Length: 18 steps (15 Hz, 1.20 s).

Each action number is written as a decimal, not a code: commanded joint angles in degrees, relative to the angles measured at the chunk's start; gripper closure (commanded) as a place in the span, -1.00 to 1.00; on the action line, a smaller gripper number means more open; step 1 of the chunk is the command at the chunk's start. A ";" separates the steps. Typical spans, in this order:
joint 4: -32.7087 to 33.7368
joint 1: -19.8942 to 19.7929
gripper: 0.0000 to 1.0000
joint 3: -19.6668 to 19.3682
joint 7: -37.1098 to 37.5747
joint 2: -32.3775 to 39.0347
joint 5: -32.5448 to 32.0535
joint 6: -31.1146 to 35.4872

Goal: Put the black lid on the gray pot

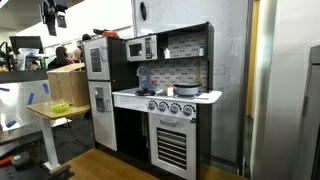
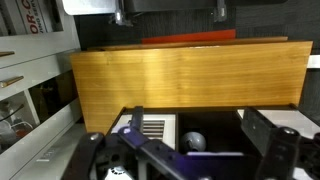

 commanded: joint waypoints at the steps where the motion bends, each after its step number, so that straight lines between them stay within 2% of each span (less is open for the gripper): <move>1: -0.18 0.54 -1.00 -1.39 -2.91 1.00 -2.22 2.86; 6: 0.19 0.07 -1.00 -4.91 -10.94 6.68 -9.83 14.18; 9: 1.75 0.85 -1.00 -7.30 -14.30 14.66 -9.94 27.51; 12: 4.99 0.09 -1.00 -7.24 -13.31 24.78 -8.90 36.78; 17: 12.64 1.00 -1.00 -8.39 -15.31 41.11 -4.78 45.40; 18: 9.24 -0.03 -1.00 -7.36 -13.37 36.88 -6.95 44.17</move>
